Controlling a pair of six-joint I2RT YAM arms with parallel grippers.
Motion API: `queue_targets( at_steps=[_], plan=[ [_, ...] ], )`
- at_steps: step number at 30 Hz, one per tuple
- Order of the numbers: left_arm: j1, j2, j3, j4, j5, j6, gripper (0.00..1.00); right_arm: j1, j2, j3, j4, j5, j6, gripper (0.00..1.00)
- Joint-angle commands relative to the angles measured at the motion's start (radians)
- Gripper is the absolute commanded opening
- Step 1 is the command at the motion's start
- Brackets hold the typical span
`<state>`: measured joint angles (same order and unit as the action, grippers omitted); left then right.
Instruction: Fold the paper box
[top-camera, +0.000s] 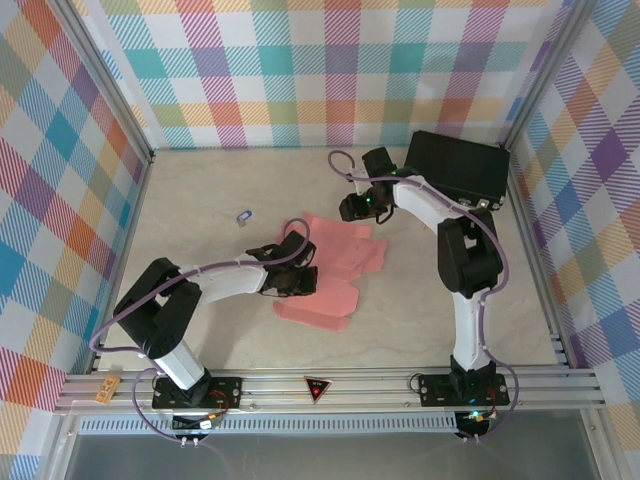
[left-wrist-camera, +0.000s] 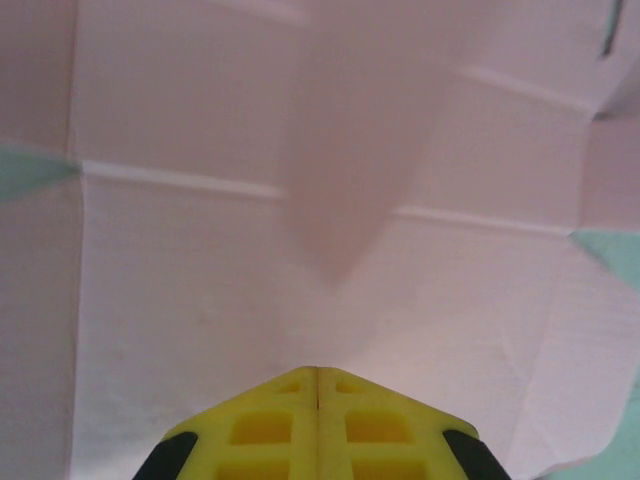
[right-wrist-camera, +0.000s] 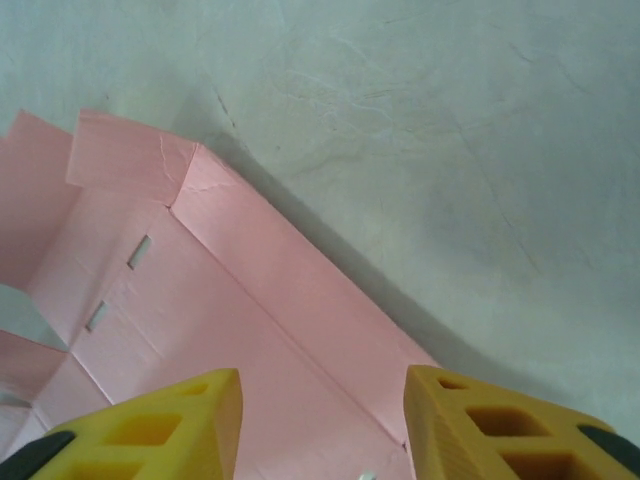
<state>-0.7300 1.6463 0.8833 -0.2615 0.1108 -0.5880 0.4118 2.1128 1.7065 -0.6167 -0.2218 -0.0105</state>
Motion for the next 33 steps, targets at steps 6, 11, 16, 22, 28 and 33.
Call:
queue_targets(
  at_steps=[6,11,16,22,28,33],
  plan=[
    [-0.011,0.05,-0.032,-0.048,-0.102,-0.014,0.0,0.004,0.118,0.183,-0.141,-0.044,-0.251,0.53],
    [-0.01,0.07,-0.015,-0.137,-0.188,0.047,0.0,0.002,0.152,0.201,-0.174,-0.028,-0.303,0.56],
    [-0.01,0.073,-0.021,-0.122,-0.176,0.104,0.0,-0.007,0.177,0.21,-0.203,-0.068,-0.37,0.58],
    [-0.011,0.091,-0.017,-0.122,-0.168,0.126,0.0,-0.026,0.232,0.271,-0.258,-0.1,-0.388,0.59],
    [-0.011,0.093,-0.017,-0.116,-0.163,0.124,0.0,-0.03,0.285,0.335,-0.339,-0.185,-0.417,0.59],
    [-0.011,0.092,-0.015,-0.117,-0.165,0.123,0.0,-0.029,0.308,0.373,-0.389,-0.235,-0.446,0.57]
  ],
)
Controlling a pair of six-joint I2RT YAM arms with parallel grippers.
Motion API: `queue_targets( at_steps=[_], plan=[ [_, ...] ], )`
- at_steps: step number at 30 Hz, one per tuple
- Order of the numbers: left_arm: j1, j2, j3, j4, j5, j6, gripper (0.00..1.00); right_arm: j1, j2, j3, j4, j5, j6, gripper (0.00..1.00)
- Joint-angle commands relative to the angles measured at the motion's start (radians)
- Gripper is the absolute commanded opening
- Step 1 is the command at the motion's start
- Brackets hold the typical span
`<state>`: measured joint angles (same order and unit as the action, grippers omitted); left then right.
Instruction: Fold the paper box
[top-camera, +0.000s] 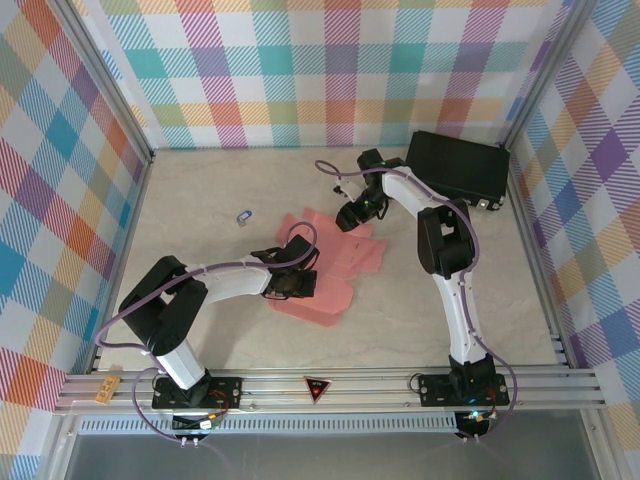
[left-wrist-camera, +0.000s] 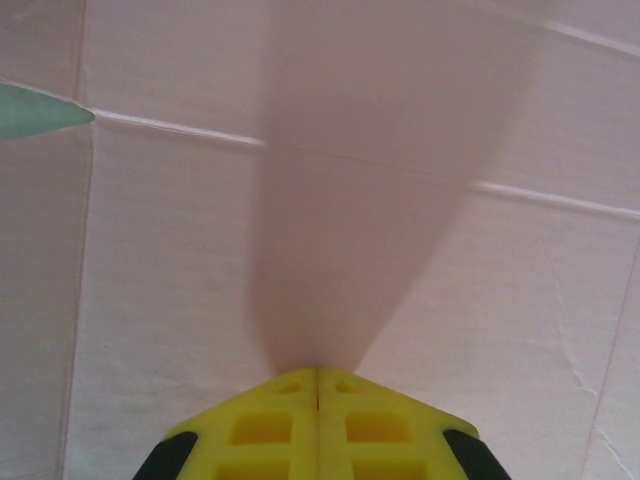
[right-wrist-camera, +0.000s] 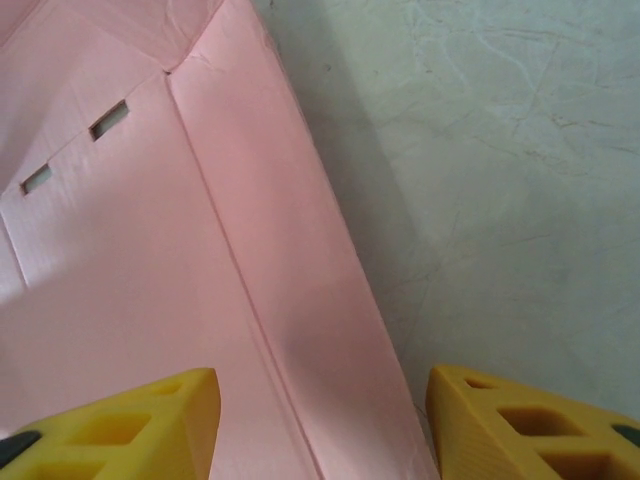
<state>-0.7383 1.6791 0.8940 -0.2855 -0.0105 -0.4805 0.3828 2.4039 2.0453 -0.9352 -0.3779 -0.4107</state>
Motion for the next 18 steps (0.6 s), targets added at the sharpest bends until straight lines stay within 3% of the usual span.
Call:
queue_targets(
  at_steps=[1,18],
  plan=[
    [-0.002,0.058,-0.025,-0.094,-0.043,0.017,0.0,-0.001,0.017,0.035,-0.075,-0.089,-0.054,0.56],
    [-0.003,0.068,-0.024,-0.086,-0.038,0.01,0.0,0.002,-0.01,0.059,-0.118,-0.093,-0.124,0.37]
  ],
)
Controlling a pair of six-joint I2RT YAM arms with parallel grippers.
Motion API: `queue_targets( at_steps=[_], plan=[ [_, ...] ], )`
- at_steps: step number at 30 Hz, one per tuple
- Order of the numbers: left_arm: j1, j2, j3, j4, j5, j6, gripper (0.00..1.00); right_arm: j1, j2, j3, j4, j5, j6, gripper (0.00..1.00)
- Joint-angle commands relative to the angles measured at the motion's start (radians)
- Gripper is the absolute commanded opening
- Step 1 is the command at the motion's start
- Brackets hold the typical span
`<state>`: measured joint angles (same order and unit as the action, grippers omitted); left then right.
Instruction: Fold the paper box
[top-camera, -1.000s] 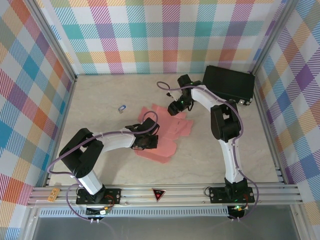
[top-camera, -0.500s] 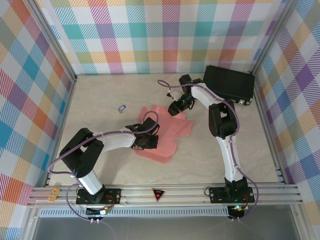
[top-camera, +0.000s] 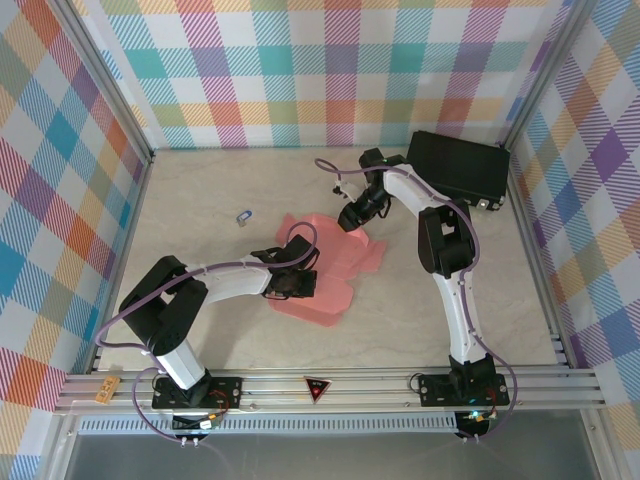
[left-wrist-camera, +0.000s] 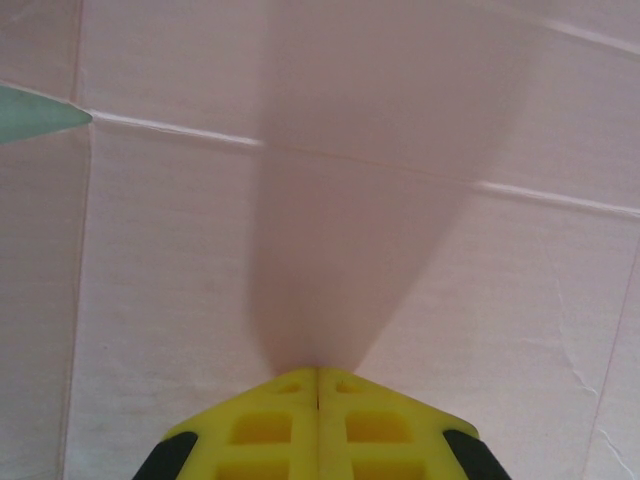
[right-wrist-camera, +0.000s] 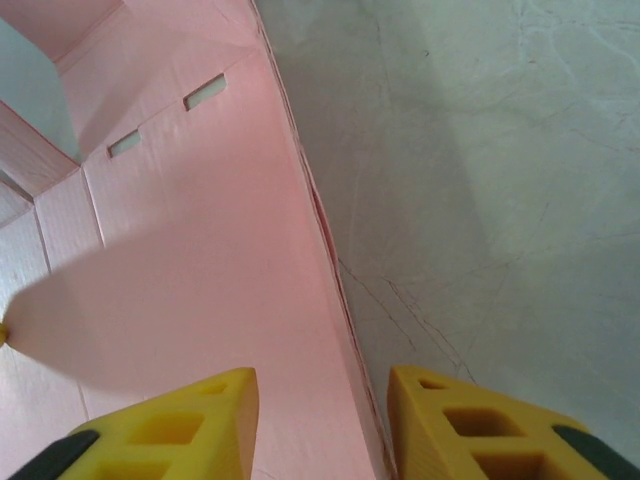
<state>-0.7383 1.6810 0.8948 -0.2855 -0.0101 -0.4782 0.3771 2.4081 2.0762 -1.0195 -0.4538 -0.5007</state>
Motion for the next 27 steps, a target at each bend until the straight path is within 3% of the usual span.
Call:
queue_targets(
  at_steps=[1,10,19,27],
  plan=[
    [-0.002,0.065,-0.024,-0.087,-0.039,0.009,0.0,0.009,-0.016,0.027,-0.032,-0.012,-0.035,0.36],
    [-0.002,0.064,-0.023,-0.077,-0.038,0.006,0.0,0.023,-0.076,-0.02,0.056,0.072,-0.034,0.14],
    [-0.002,0.073,0.067,-0.074,-0.016,0.012,0.0,0.033,-0.263,-0.251,0.286,0.186,-0.116,0.09],
    [0.001,-0.048,0.036,-0.009,-0.048,-0.023,0.28,0.044,-0.407,-0.429,0.481,0.305,-0.22,0.05]
  ],
)
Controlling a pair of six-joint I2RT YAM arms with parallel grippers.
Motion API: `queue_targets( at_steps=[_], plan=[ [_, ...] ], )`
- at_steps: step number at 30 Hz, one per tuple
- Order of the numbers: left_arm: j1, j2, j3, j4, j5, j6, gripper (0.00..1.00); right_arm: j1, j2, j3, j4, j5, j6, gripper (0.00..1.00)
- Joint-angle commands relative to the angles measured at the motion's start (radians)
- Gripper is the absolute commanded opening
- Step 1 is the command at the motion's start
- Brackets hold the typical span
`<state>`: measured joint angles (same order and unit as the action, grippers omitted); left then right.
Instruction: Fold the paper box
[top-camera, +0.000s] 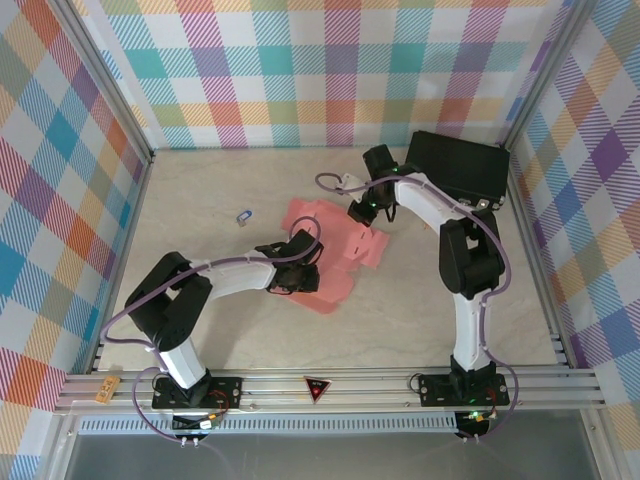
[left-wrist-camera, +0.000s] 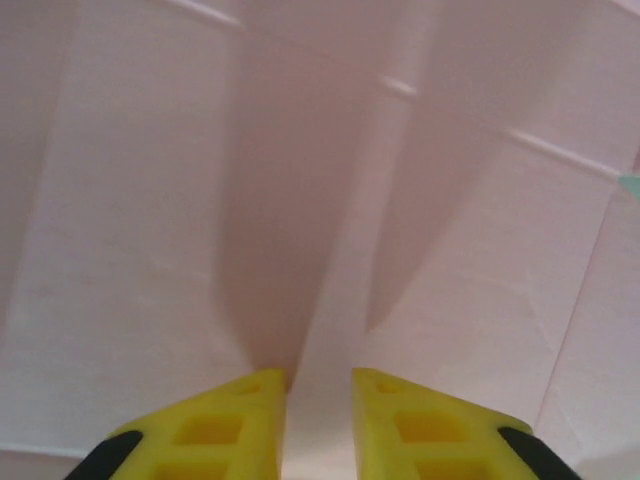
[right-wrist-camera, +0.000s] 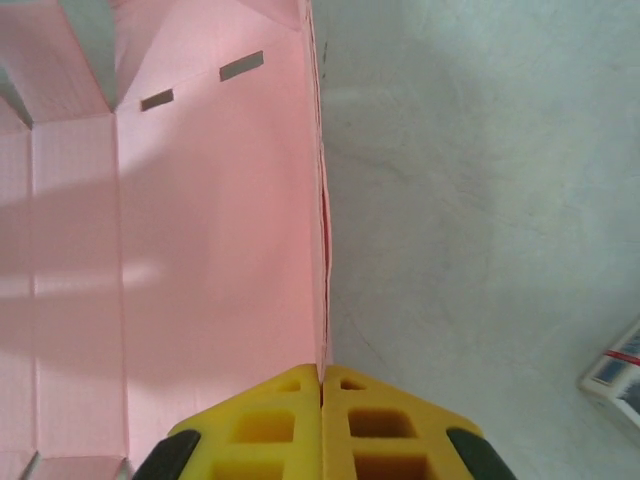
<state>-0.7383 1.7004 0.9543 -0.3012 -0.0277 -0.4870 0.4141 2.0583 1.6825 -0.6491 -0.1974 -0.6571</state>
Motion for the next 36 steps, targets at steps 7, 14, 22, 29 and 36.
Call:
queue_targets(
  at_steps=[7,14,22,29,36],
  plan=[
    [0.013,-0.102,-0.115,0.051,-0.053,-0.089,0.3,0.035,-0.131,-0.133,0.226,0.143,-0.094,0.06],
    [0.023,-0.073,-0.182,0.141,-0.002,-0.167,0.04,0.064,-0.184,-0.233,0.33,0.209,-0.113,0.07],
    [0.024,-0.006,-0.171,0.22,0.031,-0.212,0.0,0.106,-0.25,-0.366,0.49,0.281,-0.143,0.07],
    [0.025,0.02,-0.141,0.247,0.04,-0.23,0.0,0.14,-0.3,-0.488,0.677,0.346,-0.212,0.08],
    [0.024,0.032,-0.14,0.295,0.076,-0.242,0.0,0.155,-0.321,-0.597,0.839,0.363,-0.334,0.09]
  ],
)
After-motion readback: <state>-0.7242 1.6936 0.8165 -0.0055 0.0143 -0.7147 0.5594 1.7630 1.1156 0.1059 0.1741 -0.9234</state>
